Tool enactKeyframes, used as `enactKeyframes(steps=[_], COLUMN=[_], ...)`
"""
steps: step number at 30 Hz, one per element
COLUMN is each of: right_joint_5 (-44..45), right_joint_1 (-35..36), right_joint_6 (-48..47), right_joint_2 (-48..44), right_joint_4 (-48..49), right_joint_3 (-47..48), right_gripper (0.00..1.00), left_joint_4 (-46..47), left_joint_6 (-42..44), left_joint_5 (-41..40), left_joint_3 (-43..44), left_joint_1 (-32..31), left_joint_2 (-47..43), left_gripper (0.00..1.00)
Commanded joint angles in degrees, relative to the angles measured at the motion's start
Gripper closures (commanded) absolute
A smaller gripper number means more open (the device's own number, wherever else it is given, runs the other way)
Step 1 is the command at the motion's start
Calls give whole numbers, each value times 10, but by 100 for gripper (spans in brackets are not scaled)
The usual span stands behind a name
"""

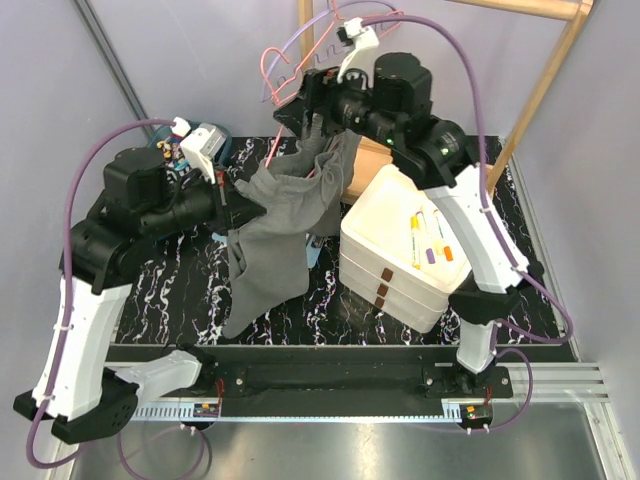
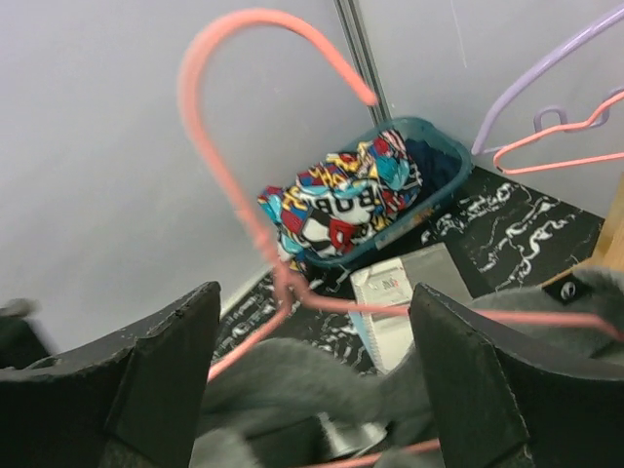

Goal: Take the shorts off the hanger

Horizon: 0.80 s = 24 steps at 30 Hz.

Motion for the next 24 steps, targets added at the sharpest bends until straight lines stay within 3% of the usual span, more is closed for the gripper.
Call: enactKeyframes(steps=[1,6,10,14,15,18,19,20,22,24], right_joint_5=[-39,-69,-108,-98,-91,-63,-49,-42,-20,6], right_joint_1=[-2,-3,-2,-1,-1,-1,-1,-2,-2,-1], right_joint_6=[-59,-75,-66,-55,-54,-54,-54,-53,-52,-51], right_joint_2=[27,41,50,48,48,37,29,25,14,6], right_joint_4=[-9,-4,2,9,10,18,23,32,40,48], right_joint_3=[34,35,33,23,21,13,7,3,-4,-6], right_gripper=[14,17,26,47,59,82,86,91,100,100], left_joint_4=[34,24,13,4,1,-4,-6,-9,-6,-4], left_joint_6=[21,23,32,37,37,23,14,9,-2,-6], left_joint_5=[41,42,47,32,27,-18,-34,-63,-89,-125], left_joint_3=[8,11,21,33,36,37,35,31,16,4], left_joint_1=[1,1,2,1,1,1,1,1,1,1], left_joint_2=[-20,-23,-15,-3,-2,-1,-2,-6,-20,-32], left_gripper=[100,100,100,100,100,99,95,81,68,44])
